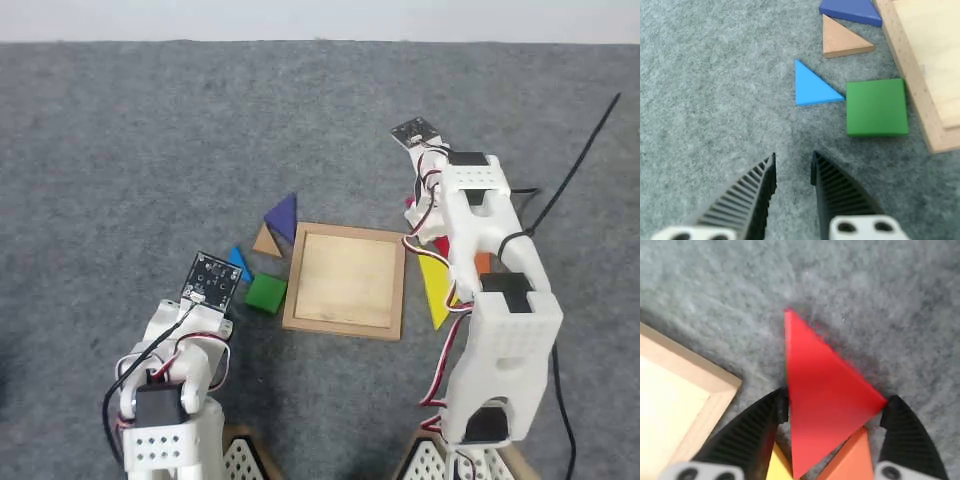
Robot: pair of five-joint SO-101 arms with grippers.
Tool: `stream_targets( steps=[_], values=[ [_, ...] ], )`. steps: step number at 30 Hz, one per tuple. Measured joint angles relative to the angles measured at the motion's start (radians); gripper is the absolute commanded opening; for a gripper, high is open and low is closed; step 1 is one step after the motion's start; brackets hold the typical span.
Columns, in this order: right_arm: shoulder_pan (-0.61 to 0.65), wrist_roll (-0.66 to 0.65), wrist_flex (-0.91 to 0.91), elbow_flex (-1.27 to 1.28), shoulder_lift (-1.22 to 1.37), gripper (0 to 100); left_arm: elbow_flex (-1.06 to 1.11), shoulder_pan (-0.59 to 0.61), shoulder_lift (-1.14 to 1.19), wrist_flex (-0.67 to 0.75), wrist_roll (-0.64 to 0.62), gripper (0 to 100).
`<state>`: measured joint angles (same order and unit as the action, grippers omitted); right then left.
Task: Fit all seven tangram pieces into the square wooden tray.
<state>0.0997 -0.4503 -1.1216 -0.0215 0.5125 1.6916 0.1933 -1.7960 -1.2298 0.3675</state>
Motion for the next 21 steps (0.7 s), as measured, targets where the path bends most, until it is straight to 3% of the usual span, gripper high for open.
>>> stream_targets(
  steps=[6,21],
  values=[
    [0.000,0.002,0.000,0.000,-0.002,18.2,0.000,0.000,0.000,0.000,0.000,11],
    [0.031,0.044,-0.006,-0.003,-0.086,17.6,0.000,0.000,0.000,0.000,0.000,11]
  ],
)
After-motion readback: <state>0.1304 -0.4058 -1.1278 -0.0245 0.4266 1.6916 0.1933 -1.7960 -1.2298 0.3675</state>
